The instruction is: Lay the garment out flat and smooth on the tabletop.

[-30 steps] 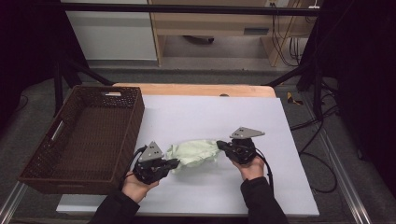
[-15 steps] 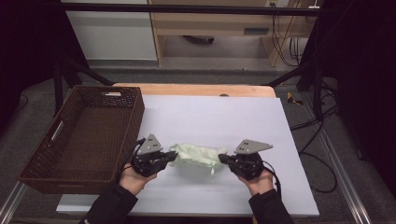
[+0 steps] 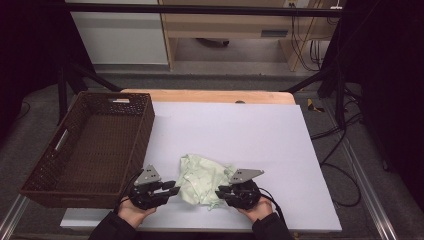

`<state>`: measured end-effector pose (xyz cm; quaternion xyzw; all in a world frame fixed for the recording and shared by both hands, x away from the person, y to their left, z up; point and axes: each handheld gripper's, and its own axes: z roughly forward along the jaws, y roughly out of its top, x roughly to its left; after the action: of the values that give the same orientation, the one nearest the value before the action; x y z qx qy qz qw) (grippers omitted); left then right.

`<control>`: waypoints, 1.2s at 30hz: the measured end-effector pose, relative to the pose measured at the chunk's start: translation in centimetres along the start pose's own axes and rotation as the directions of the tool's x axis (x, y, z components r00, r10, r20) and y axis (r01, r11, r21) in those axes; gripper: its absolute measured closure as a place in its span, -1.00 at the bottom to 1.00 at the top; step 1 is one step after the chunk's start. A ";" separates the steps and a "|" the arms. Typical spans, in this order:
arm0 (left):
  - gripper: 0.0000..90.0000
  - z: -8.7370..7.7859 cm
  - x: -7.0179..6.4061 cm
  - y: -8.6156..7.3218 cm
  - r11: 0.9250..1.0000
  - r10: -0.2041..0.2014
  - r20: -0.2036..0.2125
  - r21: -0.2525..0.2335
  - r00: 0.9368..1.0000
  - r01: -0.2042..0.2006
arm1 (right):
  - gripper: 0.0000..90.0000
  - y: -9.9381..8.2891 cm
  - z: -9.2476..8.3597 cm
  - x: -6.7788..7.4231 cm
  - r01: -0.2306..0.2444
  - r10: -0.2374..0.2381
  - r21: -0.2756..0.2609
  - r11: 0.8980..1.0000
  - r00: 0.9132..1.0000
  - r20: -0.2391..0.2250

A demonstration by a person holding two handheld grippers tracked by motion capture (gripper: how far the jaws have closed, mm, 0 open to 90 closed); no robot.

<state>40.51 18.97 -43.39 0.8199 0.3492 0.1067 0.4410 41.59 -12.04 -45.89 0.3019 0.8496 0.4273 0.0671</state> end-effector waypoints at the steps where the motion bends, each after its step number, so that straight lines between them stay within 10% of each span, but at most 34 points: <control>1: 0.08 0.0 0.1 0.0 1.000 -0.015 -0.015 -0.009 1.000 0.015 | 0.45 0.1 -0.3 -0.2 -0.003 0.004 -0.023 1.000 1.000 0.006; 7: -0.39 1.3 0.4 -0.9 0.996 -0.076 -0.059 0.032 0.995 0.078 | 0.06 0.9 -2.6 -2.3 -0.020 0.039 -0.135 0.991 0.990 0.137; 11: -0.46 2.1 0.4 -1.5 0.993 -0.092 -0.044 0.071 0.995 0.095 | 0.04 0.9 -2.3 -5.0 -0.055 0.077 -0.099 0.994 0.969 0.236; 16: -0.01 2.6 0.5 -2.0 0.987 -0.127 -0.015 0.094 0.992 0.128 | 0.10 0.6 -0.7 -7.1 -0.105 0.115 -0.054 0.993 0.956 0.268; 26: 0.85 3.1 0.4 -2.3 0.981 -0.146 0.015 0.128 0.989 0.142 | 0.66 0.7 2.2 -7.2 -0.090 0.080 0.036 0.995 0.973 0.215; 36: 0.95 2.3 0.9 -1.9 0.987 -0.133 -0.008 0.091 0.991 0.133 | 0.94 1.0 -2.5 -6.6 -0.107 0.111 -0.029 0.994 0.970 0.218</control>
<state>41.33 18.76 -46.35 0.8141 0.4079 0.0618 0.4087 46.49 -17.07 -44.51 0.3928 0.8154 0.4018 0.1393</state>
